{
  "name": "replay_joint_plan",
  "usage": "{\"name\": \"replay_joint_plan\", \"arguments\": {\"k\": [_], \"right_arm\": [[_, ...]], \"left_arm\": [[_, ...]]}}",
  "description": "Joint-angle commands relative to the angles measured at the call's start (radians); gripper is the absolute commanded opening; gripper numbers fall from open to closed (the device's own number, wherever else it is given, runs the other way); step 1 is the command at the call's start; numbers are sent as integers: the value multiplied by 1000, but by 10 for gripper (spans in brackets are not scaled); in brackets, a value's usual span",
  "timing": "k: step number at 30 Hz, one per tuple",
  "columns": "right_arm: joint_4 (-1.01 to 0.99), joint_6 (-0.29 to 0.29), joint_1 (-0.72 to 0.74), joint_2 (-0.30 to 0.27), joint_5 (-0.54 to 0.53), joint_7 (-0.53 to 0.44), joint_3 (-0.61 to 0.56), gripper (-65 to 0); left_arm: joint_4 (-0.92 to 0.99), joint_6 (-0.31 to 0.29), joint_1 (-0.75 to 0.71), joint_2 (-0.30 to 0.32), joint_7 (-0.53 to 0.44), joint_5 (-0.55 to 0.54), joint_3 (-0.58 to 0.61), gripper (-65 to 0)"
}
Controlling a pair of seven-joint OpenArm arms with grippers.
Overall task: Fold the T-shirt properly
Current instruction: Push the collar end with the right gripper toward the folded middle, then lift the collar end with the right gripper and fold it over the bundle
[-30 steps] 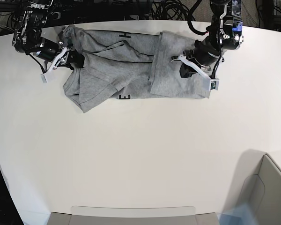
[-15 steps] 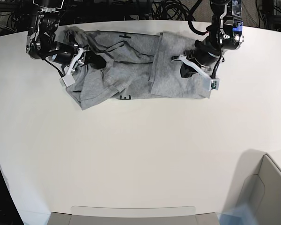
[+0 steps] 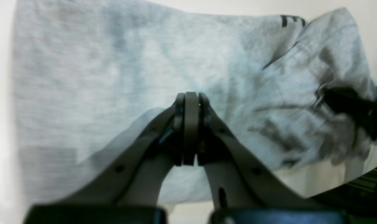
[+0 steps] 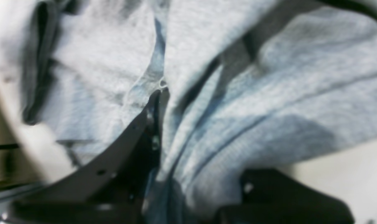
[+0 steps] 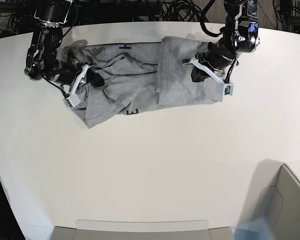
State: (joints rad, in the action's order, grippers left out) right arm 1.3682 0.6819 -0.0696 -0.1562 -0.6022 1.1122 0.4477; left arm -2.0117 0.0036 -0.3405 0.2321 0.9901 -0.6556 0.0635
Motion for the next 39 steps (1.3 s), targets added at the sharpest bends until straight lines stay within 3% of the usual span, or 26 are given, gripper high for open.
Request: {"name": "replay_joint_plan", "arguments": {"k": [1,5,9,13,15,20,24,32,39], "right_arm": [[-5,16,-2,-46,143,47,7,-650],[-5,16,15,-119,163,-24,7,-650],[-2,-37,37,-168,164,-27,6,-650],[86,-135,43,-187,190,-27,-5,-650],[184,-190,43,-179,256,-20,-40,-650],[389,-252,43,-108,440,42,-194,-650],[512,-253,47,-21,595,81,-306,-650],[586,-255,47,83,963,81,-613,-650],[564,-253,46,159,1086,81,-832,-650]], "left_arm": [[-22,-7,4,2,-14,-46,-9,-650],[-22,-7,5,6,-26,-168,-34,-650],[-21,-7,4,6,-24,-206,-97,-650],[-17,-1,1,8,-14,-204,-149,-650],[-17,0,-27,8,-14,-204,-192,-650],[-17,0,-67,36,0,-206,-305,-650],[-17,-4,-79,54,43,-204,-391,-650],[-16,-4,-79,54,80,-204,-466,-650],[-16,-4,-81,54,80,-204,-480,-650]]}}
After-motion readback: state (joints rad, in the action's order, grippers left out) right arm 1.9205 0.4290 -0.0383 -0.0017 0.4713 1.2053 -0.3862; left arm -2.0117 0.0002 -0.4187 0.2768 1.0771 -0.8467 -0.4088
